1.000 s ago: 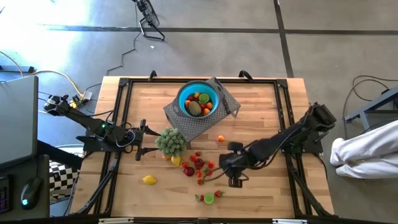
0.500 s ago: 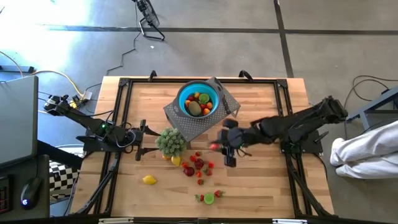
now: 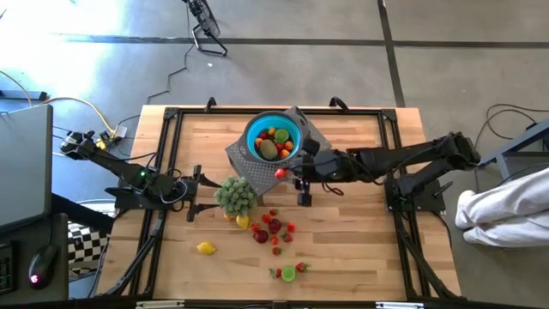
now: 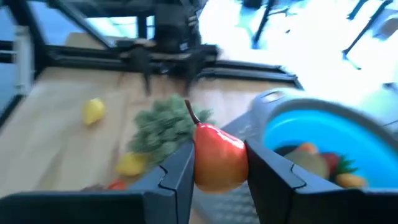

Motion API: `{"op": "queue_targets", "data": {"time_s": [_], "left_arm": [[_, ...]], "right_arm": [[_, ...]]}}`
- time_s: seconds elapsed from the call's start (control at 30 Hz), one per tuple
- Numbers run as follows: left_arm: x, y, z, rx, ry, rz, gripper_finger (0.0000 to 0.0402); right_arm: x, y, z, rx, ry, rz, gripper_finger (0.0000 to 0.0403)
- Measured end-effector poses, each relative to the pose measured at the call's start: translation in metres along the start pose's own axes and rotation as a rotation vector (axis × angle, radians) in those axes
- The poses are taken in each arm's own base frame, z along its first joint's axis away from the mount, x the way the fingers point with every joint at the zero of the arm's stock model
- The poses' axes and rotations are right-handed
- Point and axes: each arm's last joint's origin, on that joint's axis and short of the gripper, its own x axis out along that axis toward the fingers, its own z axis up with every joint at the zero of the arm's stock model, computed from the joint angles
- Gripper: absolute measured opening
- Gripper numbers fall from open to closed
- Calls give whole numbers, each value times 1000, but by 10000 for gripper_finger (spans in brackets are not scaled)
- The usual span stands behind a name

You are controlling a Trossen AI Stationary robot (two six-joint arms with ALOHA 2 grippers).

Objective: Pick & Place Fruit
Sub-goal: Put the pear into the blue strainer bowl on the shelf

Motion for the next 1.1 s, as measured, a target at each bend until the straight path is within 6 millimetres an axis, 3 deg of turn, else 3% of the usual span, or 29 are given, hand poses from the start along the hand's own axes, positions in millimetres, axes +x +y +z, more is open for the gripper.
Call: {"op": "queue_targets", "data": {"time_s": [0.57,0.87,1.1], "left_arm": [[0,0,0,1,0,0,294],[-4,0,3,16,-40,-67,294],[-18,1,9,59,-131,-207,294]], "right_arm": [[10,-69,7,-109,-81,-211,117],[11,-101,7,-82,-127,-138,119],[10,-111,9,-77,-174,-116,119]]}}
